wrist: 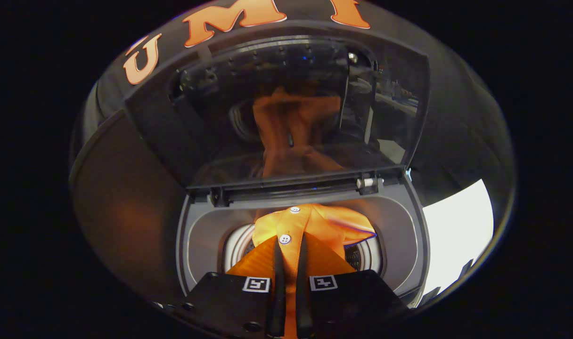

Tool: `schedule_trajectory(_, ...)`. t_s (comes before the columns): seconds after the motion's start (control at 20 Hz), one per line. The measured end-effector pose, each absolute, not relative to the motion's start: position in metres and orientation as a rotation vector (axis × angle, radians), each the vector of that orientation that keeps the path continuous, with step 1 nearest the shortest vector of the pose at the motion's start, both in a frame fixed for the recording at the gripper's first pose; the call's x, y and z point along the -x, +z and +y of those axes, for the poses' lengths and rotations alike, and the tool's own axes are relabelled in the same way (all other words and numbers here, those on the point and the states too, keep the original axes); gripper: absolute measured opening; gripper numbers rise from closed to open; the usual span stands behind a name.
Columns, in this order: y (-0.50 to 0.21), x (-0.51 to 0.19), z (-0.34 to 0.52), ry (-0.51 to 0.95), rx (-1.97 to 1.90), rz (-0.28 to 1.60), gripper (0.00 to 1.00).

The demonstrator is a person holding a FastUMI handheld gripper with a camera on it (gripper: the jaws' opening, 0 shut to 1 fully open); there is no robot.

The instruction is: Put the clothes into the washing machine and then close the washing machine lid.

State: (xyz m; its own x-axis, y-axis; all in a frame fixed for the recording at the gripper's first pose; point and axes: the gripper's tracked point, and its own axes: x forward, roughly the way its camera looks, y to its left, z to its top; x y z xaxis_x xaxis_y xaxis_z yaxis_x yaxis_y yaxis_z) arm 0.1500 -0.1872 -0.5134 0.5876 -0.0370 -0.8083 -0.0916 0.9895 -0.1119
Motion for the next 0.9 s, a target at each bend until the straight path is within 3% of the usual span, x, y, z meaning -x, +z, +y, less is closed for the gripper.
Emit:
schedule_trajectory(0.5,-0.597,-0.143,-0.214,-0.096,0.08,1.115,0.17)
schedule_trajectory(0.75,-0.611,-0.144,-0.222,-0.099,0.117,1.106,0.17)
schedule_trajectory(0.9,-0.615,-0.141,-0.221,-0.098,0.119,1.129,0.29)
